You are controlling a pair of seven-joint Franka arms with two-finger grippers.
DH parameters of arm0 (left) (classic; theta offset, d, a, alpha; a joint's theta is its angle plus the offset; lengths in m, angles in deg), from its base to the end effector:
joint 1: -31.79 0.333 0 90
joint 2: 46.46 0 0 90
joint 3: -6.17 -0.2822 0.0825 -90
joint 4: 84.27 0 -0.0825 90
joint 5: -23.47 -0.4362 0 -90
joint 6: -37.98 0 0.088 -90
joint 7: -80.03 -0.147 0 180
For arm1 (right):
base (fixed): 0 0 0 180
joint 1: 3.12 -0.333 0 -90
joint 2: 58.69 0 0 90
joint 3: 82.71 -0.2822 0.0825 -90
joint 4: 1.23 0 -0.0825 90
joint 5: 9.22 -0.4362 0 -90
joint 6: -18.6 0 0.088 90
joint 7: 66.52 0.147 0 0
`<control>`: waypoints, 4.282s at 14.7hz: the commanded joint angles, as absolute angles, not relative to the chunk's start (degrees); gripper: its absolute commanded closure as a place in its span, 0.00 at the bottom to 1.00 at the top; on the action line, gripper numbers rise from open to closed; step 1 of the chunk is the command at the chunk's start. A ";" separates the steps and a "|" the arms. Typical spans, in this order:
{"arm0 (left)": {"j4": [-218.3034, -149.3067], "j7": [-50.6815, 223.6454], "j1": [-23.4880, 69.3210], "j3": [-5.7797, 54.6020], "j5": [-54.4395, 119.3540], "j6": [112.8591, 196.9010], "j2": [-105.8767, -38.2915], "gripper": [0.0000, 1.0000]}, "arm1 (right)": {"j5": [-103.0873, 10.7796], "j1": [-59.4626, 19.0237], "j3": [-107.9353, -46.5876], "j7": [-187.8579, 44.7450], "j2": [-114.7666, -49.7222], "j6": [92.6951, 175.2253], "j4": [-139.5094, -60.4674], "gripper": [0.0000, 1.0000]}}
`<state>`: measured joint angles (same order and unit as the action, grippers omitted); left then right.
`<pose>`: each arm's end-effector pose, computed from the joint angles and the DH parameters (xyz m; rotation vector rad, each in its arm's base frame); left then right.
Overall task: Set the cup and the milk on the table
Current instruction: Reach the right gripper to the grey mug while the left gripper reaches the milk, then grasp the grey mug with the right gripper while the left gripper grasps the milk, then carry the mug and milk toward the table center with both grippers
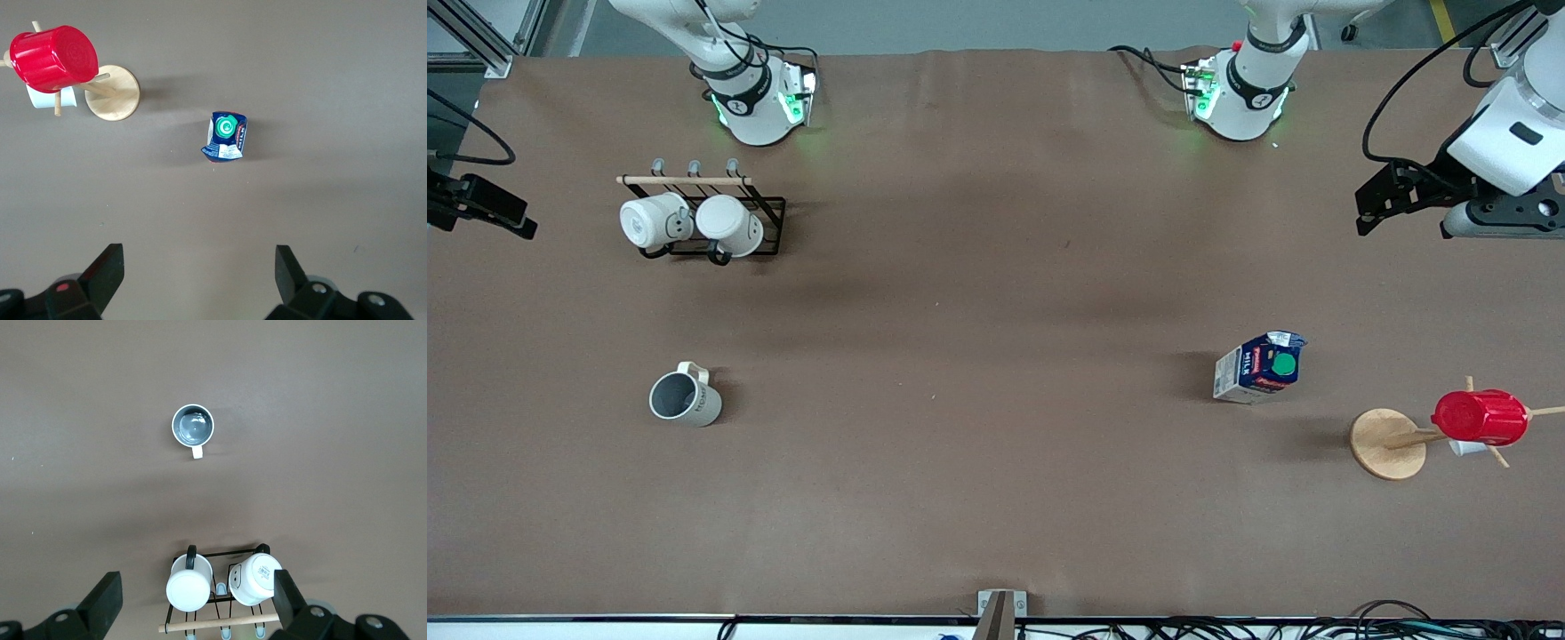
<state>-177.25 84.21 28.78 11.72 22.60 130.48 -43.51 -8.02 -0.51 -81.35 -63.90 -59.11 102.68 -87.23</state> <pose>0.5919 -0.0880 0.5582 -3.1232 0.1199 -0.0701 0.5950 -0.0445 0.5737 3.1151 -0.1821 -0.0641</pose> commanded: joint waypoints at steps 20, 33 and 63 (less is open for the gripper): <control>-186.22 83.20 28.28 12.85 22.06 158.13 -64.30 0.01 | -9.40 1.27 -81.30 -71.27 -77.75 130.72 -98.42 0.00; -187.98 83.28 28.36 12.85 21.71 158.21 -66.76 0.47 | -9.22 0.83 -81.30 -74.61 -87.08 161.60 -111.09 0.33; -172.96 119.21 19.06 23.75 22.50 148.11 -72.82 0.59 | 2.90 -29.39 -103.36 -0.18 -97.70 147.16 -88.86 0.99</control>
